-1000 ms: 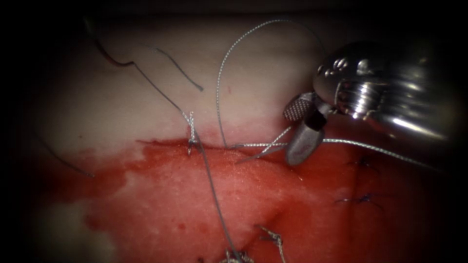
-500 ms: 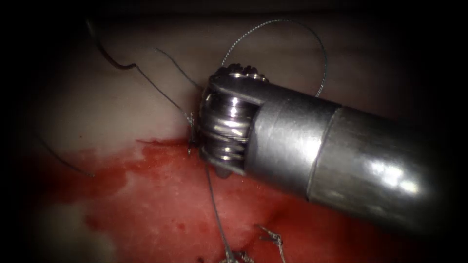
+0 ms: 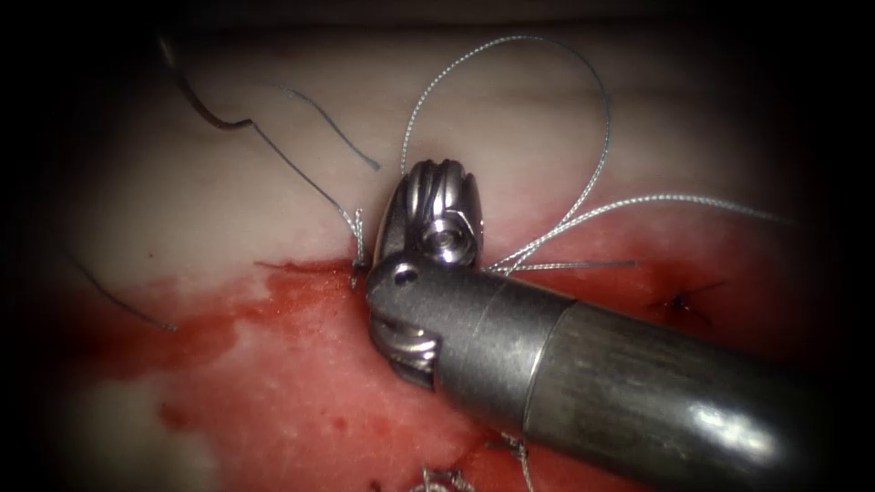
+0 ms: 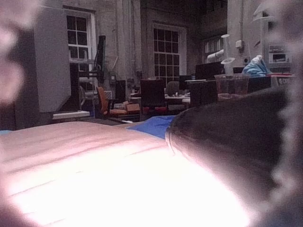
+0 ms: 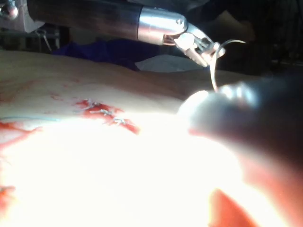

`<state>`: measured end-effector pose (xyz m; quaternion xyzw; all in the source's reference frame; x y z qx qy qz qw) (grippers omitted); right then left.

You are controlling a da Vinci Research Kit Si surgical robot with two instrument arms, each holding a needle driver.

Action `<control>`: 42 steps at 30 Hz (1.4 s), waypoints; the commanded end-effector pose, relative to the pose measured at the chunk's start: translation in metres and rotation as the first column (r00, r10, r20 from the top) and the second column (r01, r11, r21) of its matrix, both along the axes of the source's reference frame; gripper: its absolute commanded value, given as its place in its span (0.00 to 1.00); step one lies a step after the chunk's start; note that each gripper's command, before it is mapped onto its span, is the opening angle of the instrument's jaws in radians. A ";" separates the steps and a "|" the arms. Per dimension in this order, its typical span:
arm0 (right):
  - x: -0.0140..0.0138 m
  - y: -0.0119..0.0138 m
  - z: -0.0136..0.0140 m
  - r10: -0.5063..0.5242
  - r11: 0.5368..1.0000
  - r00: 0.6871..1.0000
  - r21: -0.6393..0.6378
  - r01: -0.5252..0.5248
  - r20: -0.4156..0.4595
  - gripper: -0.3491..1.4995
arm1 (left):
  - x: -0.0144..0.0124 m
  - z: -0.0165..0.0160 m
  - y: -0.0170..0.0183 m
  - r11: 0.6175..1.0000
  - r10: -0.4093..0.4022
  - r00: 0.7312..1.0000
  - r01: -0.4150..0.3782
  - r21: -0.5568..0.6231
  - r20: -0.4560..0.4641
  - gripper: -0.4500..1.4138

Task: Wound Closure

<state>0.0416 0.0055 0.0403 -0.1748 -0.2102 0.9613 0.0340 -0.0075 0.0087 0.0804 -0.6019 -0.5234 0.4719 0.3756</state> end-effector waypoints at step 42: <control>-0.0371 0.0066 -0.0034 0.807 0.566 0.584 0.168 -0.807 0.090 0.00 | -0.0002 -0.0010 0.0013 1.000 -0.006 1.000 0.006 -0.003 0.002 0.00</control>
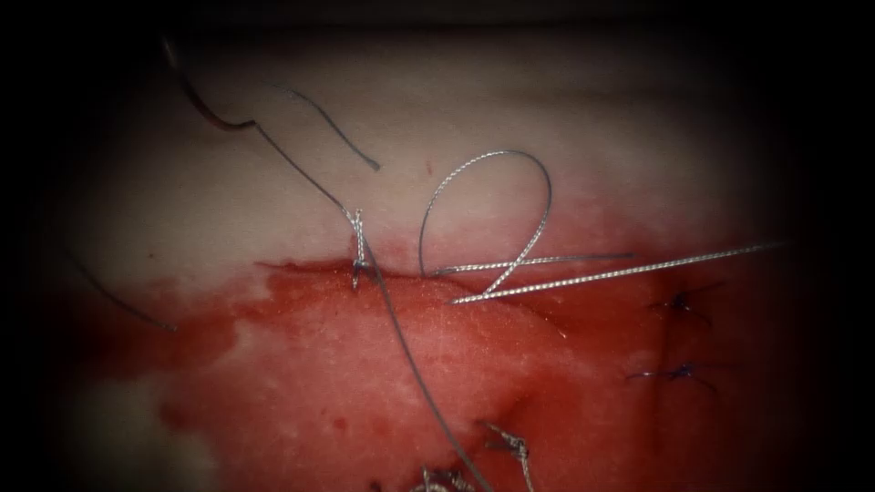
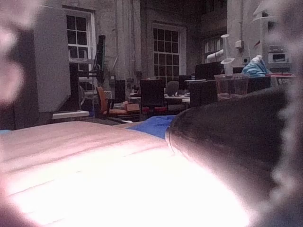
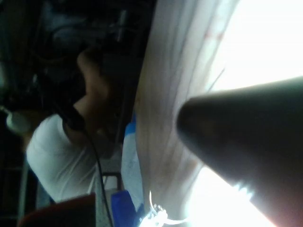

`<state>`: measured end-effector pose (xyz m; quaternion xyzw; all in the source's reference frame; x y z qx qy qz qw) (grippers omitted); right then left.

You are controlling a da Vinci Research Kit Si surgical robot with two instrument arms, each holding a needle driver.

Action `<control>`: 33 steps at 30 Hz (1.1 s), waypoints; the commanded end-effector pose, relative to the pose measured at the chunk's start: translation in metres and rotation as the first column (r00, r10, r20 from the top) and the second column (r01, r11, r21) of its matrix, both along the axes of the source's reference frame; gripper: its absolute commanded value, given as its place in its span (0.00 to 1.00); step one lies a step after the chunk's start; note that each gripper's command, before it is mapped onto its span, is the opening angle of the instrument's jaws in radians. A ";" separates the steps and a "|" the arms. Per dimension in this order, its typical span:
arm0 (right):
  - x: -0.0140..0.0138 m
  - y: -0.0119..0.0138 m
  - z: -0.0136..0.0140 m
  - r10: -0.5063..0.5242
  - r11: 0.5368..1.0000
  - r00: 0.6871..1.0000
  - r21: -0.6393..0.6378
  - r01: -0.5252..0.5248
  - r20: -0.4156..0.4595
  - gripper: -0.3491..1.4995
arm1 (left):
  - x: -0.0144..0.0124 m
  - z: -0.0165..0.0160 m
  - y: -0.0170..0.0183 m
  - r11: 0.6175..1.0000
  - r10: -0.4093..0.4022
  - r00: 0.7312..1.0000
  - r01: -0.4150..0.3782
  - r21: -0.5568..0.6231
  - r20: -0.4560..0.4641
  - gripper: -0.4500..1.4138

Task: Wound Closure

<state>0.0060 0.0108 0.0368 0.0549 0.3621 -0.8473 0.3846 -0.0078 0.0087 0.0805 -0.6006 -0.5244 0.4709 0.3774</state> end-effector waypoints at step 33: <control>0.0092 0.0071 -0.0111 0.019 0.976 0.974 -0.205 -0.067 -0.226 0.43 | -0.0004 -0.0010 0.0011 1.000 -0.010 1.000 0.010 -0.012 0.000 0.00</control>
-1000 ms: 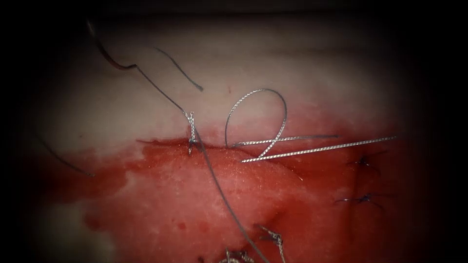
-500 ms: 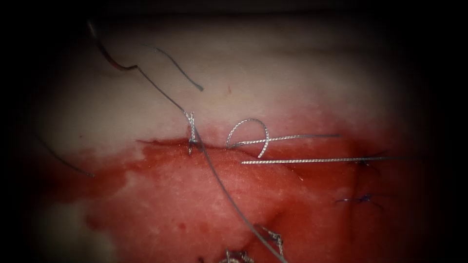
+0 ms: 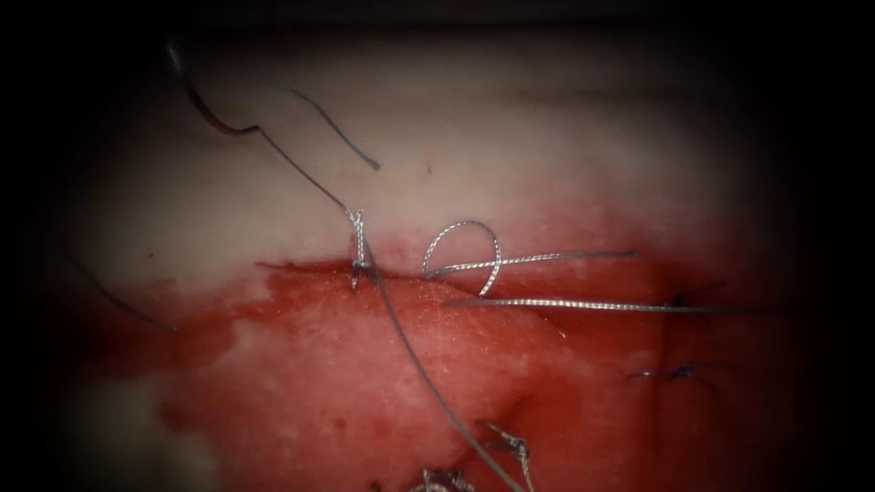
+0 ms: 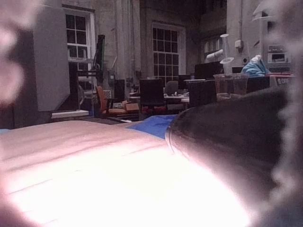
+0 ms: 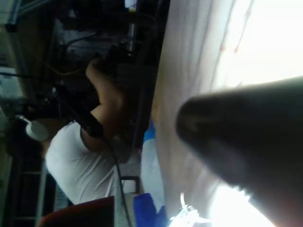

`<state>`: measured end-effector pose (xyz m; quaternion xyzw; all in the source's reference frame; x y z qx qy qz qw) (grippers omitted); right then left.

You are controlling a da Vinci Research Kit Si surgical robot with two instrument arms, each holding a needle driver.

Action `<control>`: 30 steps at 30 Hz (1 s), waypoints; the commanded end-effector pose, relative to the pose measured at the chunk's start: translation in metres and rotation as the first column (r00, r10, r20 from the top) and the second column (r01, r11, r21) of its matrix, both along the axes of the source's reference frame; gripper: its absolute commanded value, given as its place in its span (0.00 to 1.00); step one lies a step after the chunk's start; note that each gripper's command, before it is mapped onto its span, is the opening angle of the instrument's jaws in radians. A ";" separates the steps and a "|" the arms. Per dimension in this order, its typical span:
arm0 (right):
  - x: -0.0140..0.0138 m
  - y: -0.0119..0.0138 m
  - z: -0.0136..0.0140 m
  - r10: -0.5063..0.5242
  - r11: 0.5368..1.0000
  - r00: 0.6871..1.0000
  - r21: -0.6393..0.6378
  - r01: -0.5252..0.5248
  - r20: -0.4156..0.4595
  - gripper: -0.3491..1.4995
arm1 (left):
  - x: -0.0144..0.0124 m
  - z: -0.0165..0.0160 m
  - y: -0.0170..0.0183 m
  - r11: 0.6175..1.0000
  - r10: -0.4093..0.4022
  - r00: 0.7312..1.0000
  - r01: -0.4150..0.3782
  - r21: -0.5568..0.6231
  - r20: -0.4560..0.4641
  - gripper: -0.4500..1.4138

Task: Wound Closure

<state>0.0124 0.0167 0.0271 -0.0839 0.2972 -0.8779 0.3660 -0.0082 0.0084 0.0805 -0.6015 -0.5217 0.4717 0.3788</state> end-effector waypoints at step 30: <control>0.0225 -0.0090 0.0105 -0.378 0.865 0.910 0.285 0.412 -0.168 0.55 | 0.0000 -0.0012 0.0012 1.000 -0.005 1.000 0.005 -0.010 0.004 0.00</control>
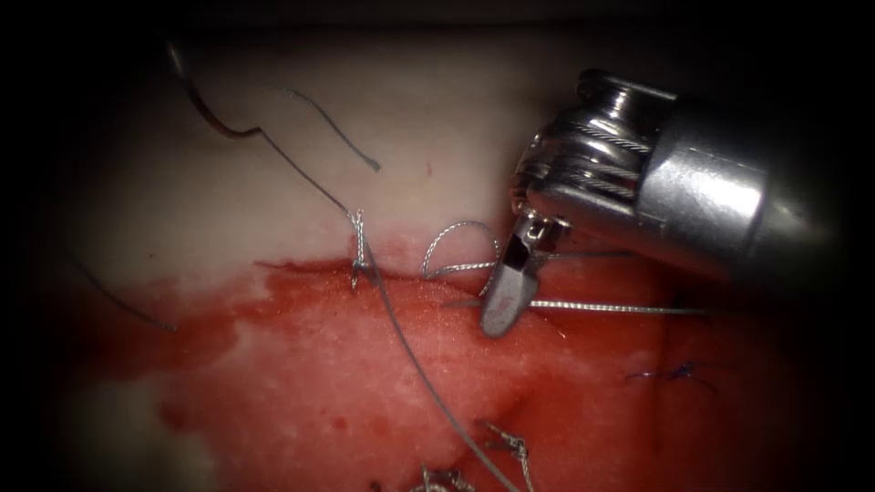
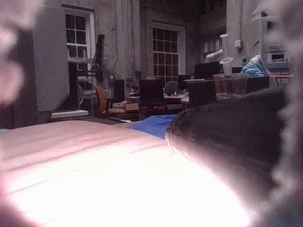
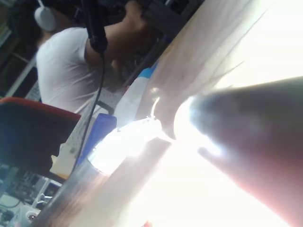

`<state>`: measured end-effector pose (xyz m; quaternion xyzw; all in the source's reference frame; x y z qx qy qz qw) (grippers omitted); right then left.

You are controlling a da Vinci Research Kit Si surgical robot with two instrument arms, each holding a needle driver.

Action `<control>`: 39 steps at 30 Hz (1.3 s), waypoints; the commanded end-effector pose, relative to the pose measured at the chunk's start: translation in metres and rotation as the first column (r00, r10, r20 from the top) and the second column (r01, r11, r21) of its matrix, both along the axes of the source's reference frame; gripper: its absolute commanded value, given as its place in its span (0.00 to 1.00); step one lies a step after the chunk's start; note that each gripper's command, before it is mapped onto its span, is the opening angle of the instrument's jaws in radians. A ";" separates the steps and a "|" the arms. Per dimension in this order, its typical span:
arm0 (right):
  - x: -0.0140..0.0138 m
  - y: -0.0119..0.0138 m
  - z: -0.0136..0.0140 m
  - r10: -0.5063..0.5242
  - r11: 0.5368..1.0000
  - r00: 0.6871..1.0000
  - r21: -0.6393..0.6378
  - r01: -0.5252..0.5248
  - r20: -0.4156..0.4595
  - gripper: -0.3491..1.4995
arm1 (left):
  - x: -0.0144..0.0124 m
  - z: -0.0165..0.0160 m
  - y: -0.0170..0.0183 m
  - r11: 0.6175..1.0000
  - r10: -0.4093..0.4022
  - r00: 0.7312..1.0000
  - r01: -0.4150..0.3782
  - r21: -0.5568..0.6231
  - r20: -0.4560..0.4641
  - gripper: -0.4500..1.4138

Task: Wound Closure

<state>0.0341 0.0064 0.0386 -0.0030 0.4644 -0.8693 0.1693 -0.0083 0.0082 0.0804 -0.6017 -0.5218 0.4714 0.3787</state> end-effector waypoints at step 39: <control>-0.0122 0.0006 -0.0009 0.068 0.996 0.998 0.059 -0.068 0.017 0.00 | -0.0003 -0.0014 0.0011 1.000 -0.001 1.000 0.001 -0.010 0.008 0.00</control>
